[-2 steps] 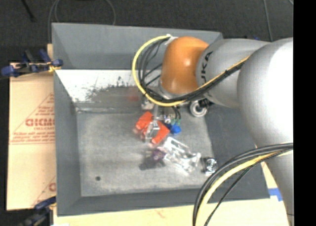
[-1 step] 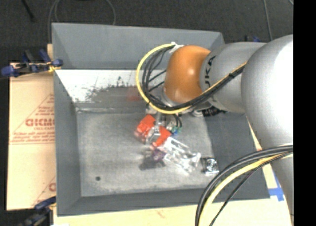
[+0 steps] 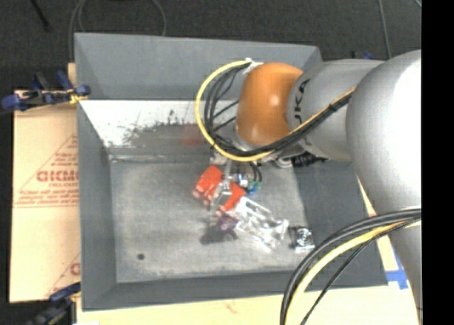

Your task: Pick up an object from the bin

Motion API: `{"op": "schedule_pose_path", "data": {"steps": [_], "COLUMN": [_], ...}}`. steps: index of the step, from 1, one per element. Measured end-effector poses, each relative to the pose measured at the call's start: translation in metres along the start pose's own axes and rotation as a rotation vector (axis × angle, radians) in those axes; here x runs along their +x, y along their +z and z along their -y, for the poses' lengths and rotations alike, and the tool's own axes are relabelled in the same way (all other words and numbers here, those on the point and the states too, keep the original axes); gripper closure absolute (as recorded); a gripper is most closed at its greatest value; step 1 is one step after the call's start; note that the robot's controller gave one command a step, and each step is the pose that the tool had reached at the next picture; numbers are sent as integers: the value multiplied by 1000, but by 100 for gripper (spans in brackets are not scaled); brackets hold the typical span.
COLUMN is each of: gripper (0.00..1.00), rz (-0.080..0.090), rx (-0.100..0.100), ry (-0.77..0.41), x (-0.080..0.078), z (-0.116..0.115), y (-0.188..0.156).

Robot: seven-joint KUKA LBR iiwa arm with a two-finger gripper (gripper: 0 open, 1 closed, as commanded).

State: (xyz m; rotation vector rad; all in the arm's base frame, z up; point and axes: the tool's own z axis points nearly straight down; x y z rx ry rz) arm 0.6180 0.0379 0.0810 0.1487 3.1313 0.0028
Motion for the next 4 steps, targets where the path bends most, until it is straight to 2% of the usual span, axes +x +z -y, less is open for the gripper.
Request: {"op": "schedule_pose_path", "data": {"steps": [1, 3, 4], "gripper": [100, 100, 100], "rz": [-4, 0, 1], "rx": [0, 0, 0], "ry": [1, 3, 4], "x": [1, -3, -6], "z": [0, 1, 1], "y": [0, -39, -75]}}
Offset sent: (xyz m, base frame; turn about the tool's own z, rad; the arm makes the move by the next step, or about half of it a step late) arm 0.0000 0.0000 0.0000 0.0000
